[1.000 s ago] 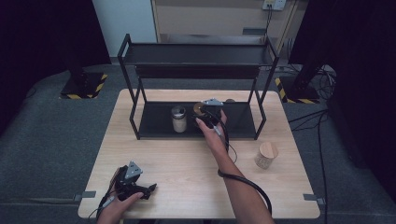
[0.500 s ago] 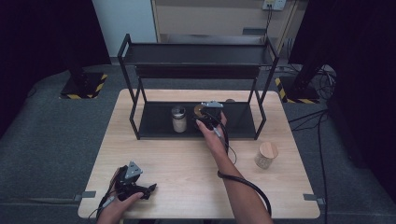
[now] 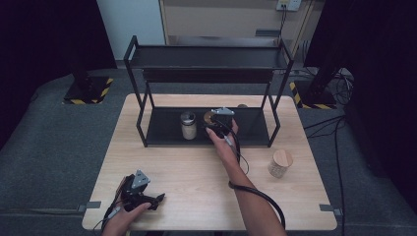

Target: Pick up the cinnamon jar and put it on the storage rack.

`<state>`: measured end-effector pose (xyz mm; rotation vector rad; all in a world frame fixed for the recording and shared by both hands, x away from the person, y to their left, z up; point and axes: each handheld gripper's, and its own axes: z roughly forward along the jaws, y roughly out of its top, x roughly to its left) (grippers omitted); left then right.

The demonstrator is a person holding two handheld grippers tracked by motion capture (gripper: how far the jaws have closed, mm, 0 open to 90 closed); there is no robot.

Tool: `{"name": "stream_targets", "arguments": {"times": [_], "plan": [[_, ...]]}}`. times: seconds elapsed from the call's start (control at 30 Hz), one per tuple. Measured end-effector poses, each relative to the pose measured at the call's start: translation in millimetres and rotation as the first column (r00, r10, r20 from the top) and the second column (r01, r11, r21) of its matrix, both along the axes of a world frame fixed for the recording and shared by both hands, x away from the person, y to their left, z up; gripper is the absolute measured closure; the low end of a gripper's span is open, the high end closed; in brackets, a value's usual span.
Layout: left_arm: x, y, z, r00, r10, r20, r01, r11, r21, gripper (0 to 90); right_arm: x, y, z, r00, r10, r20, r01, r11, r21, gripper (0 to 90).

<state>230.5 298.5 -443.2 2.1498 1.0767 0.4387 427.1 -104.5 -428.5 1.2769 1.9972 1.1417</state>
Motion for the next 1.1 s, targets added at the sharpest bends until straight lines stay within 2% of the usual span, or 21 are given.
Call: {"name": "stream_targets", "arguments": {"times": [0.37, 0.97, 1.1], "plan": [[0.0, 0.0, 0.0, 1.0, 0.0, 0.0, 0.0, 1.0, 0.0, 0.0, -3.4, -0.5, -3.2, 0.9997, 0.017, 0.019, -0.017, 0.9998, -0.013, 25.5], [0.0, 0.0, 0.0, 1.0, 0.0, 0.0, 0.0, 1.0, 0.0, 0.0, -4.6, -5.4, -5.1, 0.9993, 0.032, 0.021, -0.032, 0.9995, -0.001, 24.8], [0.0, 0.0, 0.0, 1.0, 0.0, 0.0, 0.0, 1.0, 0.0, 0.0, -3.7, -7.5, -5.0, 0.9993, 0.036, 0.012, -0.036, 0.9994, 0.003, 19.7]]}}
